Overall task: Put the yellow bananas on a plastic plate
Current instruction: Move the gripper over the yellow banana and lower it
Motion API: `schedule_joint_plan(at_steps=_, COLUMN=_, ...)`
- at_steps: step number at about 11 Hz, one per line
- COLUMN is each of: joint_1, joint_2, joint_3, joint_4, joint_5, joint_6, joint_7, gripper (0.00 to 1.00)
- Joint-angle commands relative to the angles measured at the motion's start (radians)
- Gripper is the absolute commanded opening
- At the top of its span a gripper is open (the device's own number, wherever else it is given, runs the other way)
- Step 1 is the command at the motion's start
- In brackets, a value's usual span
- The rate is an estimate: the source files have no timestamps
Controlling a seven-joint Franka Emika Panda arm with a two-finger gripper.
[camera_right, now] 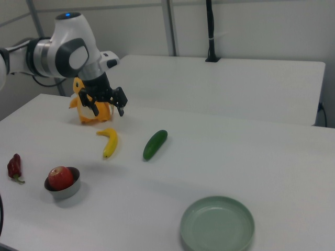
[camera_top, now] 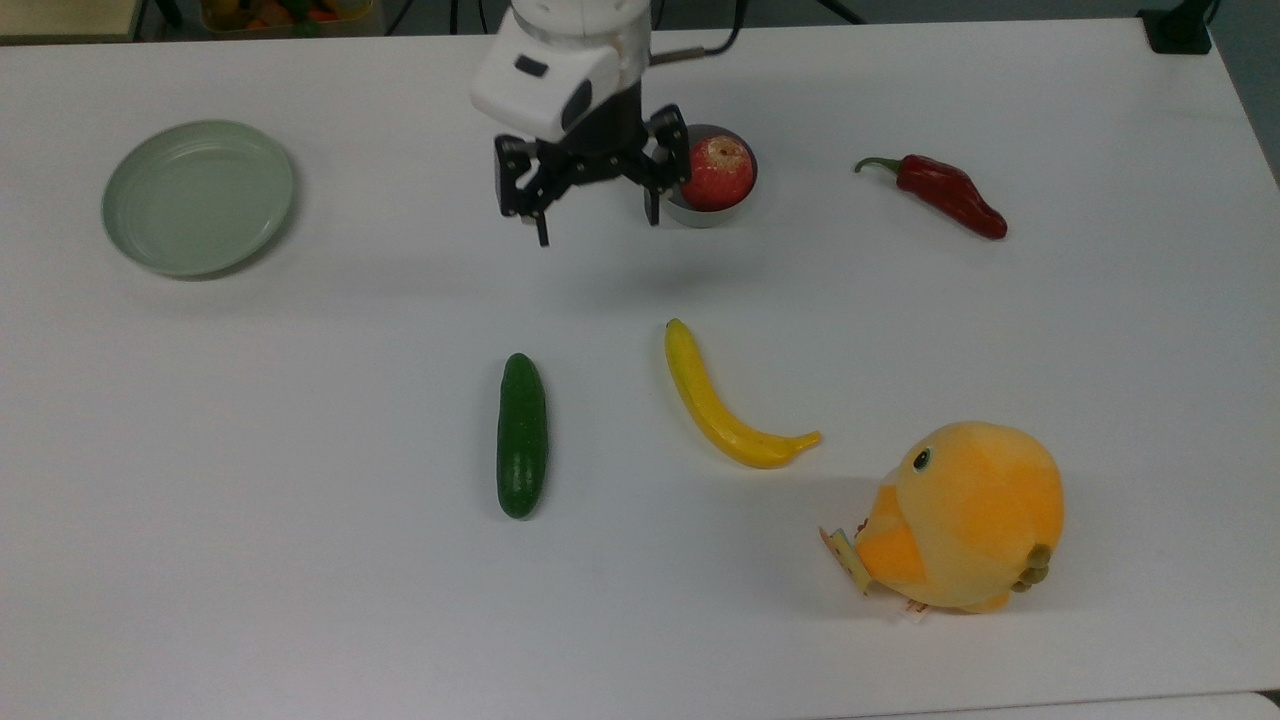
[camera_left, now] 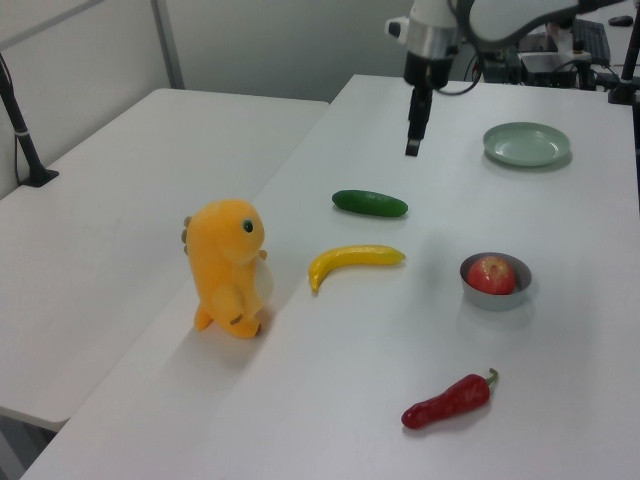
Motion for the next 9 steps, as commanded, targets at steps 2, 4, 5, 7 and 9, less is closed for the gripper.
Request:
schedule_joint_plan(at_steps=2, joint_1=0.014, joint_2=0.119, joint_3=0.039, joint_4=0.000, joint_5=0.019, joint_6=0.159, joint_7=0.020, gripper=1.00)
schedule_joint_plan(at_steps=4, joint_1=0.029, joint_2=0.182, joint_3=0.053, joint_4=0.000, joint_5=0.007, joint_6=0.251, joint_7=0.079, gripper=1.00)
schedule_joint_plan(at_steps=5, joint_1=0.037, joint_2=0.209, joint_3=0.052, joint_4=0.000, joint_5=0.004, joint_6=0.282, joint_7=0.098, gripper=1.00)
schedule_joint_plan(at_steps=7, joint_1=0.041, joint_2=0.249, joint_3=0.059, joint_4=0.000, joint_5=-0.003, joint_6=0.325, joint_7=0.110, gripper=1.00)
schedule_joint_plan(at_steps=9, joint_1=0.037, joint_2=0.286, joint_3=0.085, joint_4=0.003, joint_5=-0.038, joint_6=0.357, joint_7=0.139, gripper=1.00)
